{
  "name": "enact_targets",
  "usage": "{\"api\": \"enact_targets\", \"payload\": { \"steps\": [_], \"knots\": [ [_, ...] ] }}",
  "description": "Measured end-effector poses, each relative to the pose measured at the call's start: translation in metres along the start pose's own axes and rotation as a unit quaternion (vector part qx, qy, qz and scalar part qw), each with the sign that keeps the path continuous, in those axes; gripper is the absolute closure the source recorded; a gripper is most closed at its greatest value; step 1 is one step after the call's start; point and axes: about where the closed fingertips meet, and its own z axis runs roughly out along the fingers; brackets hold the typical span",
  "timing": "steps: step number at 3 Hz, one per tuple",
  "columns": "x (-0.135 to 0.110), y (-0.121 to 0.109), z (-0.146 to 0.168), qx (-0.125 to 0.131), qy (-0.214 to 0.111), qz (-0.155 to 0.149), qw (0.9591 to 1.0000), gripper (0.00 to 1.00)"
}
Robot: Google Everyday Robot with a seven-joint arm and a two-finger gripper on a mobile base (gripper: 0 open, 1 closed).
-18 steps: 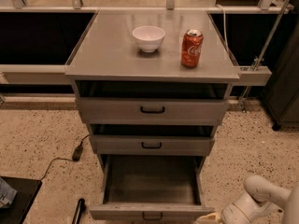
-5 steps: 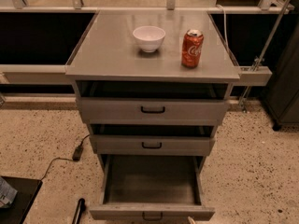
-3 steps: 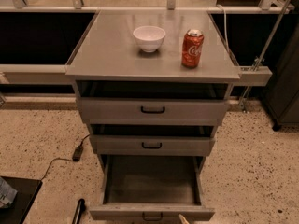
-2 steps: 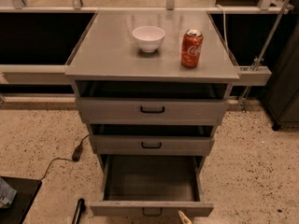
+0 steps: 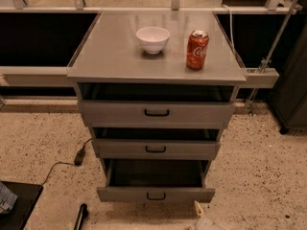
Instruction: Close bottom drawer
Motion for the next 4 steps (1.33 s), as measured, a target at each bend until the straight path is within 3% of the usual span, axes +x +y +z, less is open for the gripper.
{"api": "enact_targets", "payload": {
  "steps": [1,2,4],
  "knots": [
    [0.003,-0.002,0.002,0.001,-0.001,0.008,1.0,0.0],
    [0.016,-0.027,0.017,-0.009,0.014,0.032,0.9993,0.0],
    [0.0,-0.094,0.055,0.002,0.058,0.015,0.9982,0.0]
  ]
}}
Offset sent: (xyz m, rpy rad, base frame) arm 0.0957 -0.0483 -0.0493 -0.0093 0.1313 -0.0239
